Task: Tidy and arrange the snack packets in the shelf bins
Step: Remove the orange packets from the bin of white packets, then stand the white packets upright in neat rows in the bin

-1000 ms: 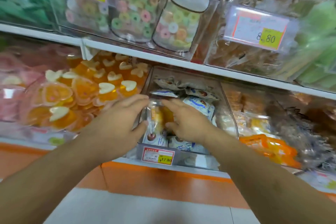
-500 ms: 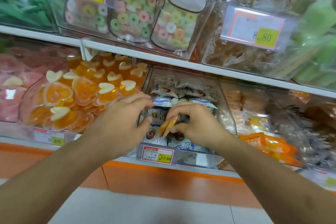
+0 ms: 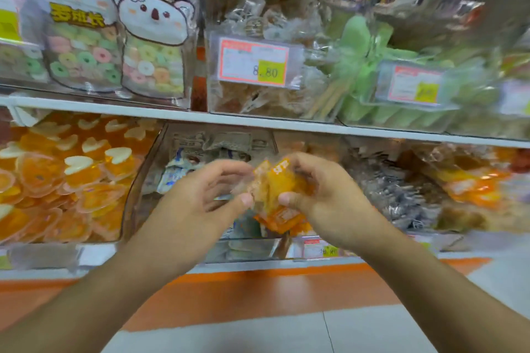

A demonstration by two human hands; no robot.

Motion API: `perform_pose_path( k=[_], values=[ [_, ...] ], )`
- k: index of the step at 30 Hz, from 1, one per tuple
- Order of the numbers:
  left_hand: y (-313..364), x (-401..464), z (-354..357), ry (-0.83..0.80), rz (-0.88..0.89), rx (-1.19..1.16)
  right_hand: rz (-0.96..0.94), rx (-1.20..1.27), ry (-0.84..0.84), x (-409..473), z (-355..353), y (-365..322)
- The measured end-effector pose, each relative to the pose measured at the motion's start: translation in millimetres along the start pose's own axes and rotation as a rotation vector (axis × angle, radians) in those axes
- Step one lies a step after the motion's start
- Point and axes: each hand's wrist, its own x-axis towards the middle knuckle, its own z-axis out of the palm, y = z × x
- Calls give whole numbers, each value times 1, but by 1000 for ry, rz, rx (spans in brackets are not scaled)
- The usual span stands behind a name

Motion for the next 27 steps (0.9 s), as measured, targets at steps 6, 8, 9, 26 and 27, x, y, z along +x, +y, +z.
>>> perform_pose_path(
  k=[6, 8, 9, 26, 27],
  values=[
    [-12, 7, 27, 16, -76, 186, 32, -502, 284, -26, -70, 56],
    [-17, 7, 27, 28, -94, 219, 169, -597, 191, -23, -76, 77],
    [-19, 9, 26, 34, -102, 243, 217, -616, 132, -21, -75, 84],
    [-48, 2, -74, 6, -28, 952, -111, -626, -51, 10, 25, 25],
    [-53, 1, -78, -11, -11, 971, -112, -664, -79, 21, 34, 24]
  ],
)
